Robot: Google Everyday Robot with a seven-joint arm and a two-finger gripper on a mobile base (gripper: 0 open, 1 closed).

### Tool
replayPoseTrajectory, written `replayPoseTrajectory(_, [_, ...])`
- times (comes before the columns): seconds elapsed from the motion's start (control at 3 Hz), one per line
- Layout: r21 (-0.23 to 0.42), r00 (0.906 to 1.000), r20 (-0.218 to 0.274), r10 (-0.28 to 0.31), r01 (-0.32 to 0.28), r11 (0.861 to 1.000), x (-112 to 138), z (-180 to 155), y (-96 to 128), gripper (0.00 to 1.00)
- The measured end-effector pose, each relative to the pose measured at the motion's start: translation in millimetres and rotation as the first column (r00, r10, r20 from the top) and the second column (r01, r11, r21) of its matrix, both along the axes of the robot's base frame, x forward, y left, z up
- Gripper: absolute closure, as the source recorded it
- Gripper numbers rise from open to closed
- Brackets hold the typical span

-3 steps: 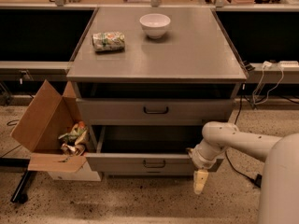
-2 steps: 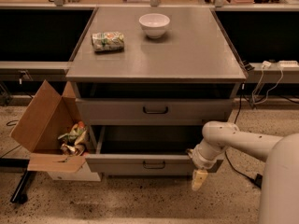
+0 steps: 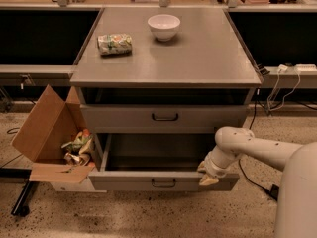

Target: Open middle drawer

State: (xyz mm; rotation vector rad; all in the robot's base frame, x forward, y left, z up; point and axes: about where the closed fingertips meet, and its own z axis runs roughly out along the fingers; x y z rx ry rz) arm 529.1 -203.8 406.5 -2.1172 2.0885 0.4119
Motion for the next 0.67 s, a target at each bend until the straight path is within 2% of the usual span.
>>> replayPoseTrajectory(0.33, [0.019,0.999,0.042,0.015,-0.016,1.0,-11.0,7.9,-2.2,0.89])
replayPoseTrajectory(0.67, [0.019,0.999,0.042,0.015,-0.016,1.0,-10.5,7.1,-2.1,0.96])
